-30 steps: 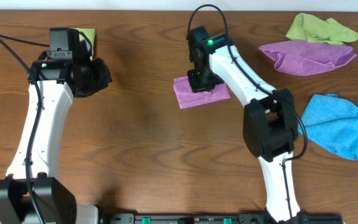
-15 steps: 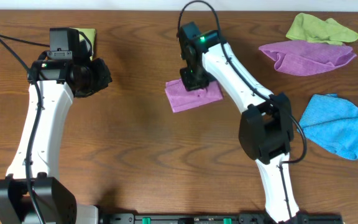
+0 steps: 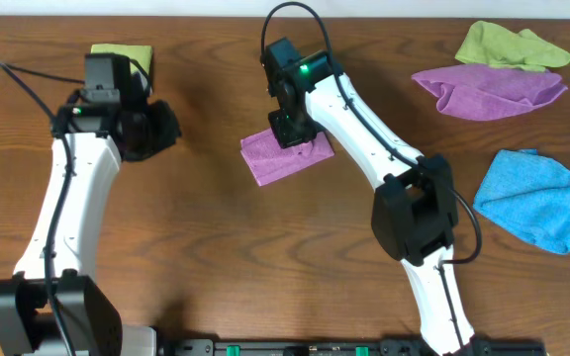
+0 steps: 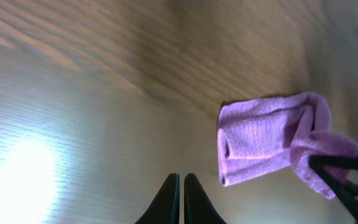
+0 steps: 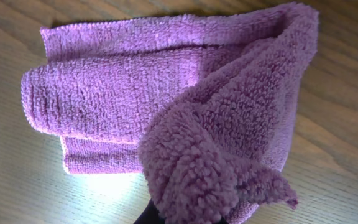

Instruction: Fold the cloth

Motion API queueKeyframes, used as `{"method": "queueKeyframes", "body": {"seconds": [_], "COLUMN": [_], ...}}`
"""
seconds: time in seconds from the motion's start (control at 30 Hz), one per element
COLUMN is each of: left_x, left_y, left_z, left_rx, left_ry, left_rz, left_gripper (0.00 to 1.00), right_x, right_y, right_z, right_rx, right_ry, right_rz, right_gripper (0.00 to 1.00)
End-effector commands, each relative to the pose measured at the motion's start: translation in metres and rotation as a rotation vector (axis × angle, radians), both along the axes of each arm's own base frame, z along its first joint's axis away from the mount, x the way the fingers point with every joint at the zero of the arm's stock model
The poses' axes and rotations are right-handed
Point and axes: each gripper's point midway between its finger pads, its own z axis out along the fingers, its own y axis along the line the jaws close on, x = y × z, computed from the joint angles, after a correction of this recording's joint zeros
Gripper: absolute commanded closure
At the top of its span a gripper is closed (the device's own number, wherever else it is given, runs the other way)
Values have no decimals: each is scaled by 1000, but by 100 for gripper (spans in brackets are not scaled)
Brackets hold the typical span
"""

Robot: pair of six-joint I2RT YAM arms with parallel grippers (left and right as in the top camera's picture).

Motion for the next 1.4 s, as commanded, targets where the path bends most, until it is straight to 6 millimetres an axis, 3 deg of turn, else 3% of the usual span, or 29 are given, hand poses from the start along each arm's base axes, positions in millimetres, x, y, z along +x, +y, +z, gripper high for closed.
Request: {"method": "queueKeyframes", "body": {"seconds": [0.0, 0.13, 0.37, 0.57, 0.77, 1.37], "left_x": [-13, -21, -20, -8, -14, -13], "left_y": [-25, -47, -77, -106, -110, -109], "left_z": [-32, -64, -87, -107, -129, -138], "left_rx": [-130, -237, -287, -378, -380, -332], "left_ry": [55, 64, 52, 69, 133, 132], "left_rz": [15, 48, 32, 15, 24, 50], "left_gripper": [94, 94, 94, 94, 94, 94], "right_x": [5, 3, -3, -4, -6, -29], "right_y": [-2, -1, 13, 12, 11, 33], "right_z": [-1, -1, 1, 1, 0, 3], "right_rx": [11, 25, 99, 95, 91, 163], "right_ry": [1, 12, 48, 53, 60, 138], "right_rz": [-22, -23, -9, -5, -2, 52], "right_gripper": [99, 99, 99, 99, 99, 99]}}
